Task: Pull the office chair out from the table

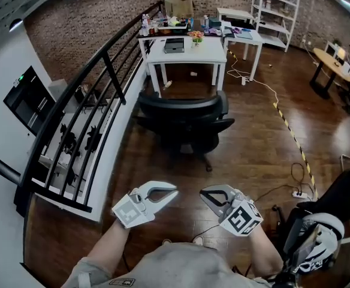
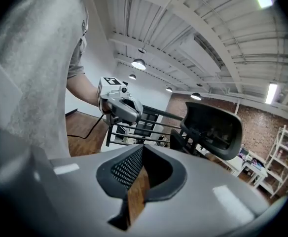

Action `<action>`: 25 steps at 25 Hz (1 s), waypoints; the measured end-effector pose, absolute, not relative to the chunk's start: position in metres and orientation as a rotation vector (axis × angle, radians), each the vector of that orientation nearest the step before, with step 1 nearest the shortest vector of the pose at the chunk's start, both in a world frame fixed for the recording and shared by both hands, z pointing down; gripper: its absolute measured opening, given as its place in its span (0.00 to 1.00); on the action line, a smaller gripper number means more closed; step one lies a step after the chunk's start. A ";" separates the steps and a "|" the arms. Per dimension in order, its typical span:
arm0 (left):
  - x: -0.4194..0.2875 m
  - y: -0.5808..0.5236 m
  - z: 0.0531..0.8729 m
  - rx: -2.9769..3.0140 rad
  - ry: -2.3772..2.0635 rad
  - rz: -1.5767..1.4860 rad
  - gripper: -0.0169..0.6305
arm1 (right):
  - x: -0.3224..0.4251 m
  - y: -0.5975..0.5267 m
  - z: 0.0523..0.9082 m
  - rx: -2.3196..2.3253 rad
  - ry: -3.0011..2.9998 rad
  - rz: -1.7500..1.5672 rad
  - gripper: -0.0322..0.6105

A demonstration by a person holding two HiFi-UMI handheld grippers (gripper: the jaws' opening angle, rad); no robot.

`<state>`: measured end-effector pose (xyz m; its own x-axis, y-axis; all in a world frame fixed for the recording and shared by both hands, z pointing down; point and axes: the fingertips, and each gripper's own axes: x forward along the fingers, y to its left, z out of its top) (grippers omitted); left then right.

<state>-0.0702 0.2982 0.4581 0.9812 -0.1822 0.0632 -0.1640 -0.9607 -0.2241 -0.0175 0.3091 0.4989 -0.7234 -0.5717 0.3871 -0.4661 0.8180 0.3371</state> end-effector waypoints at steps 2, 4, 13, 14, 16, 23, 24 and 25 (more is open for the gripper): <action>-0.074 0.305 0.465 -2.942 0.227 -0.119 0.03 | -0.028 0.318 0.506 0.774 -2.528 -0.244 0.06; -0.079 0.313 0.472 -2.957 0.184 -0.128 0.03 | -0.039 0.327 0.515 0.776 -2.539 -0.190 0.06; -0.114 0.342 0.510 -3.141 0.128 -0.111 0.03 | -0.087 0.357 0.553 0.754 -2.595 0.080 0.06; -0.118 0.345 0.513 -3.158 0.127 -0.106 0.03 | -0.092 0.361 0.557 0.744 -2.602 0.100 0.06; -0.125 0.351 0.521 -3.181 0.120 -0.114 0.03 | -0.100 0.366 0.564 0.733 -2.615 0.137 0.06; -0.147 0.368 0.532 -3.219 0.101 -0.162 0.03 | -0.127 0.378 0.567 0.701 -2.627 0.220 0.06; -0.147 0.367 0.533 -3.219 0.102 -0.160 0.03 | -0.128 0.377 0.569 0.690 -2.634 0.213 0.06; -0.145 0.367 0.534 -3.219 0.100 -0.155 0.03 | -0.128 0.376 0.570 0.683 -2.640 0.207 0.06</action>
<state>-0.1453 0.3669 0.5340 0.9935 -0.0579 0.0984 -0.0658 -0.9947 0.0795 -0.1278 0.3764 0.5700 -0.7984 -0.4328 0.4186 -0.4927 0.8692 -0.0410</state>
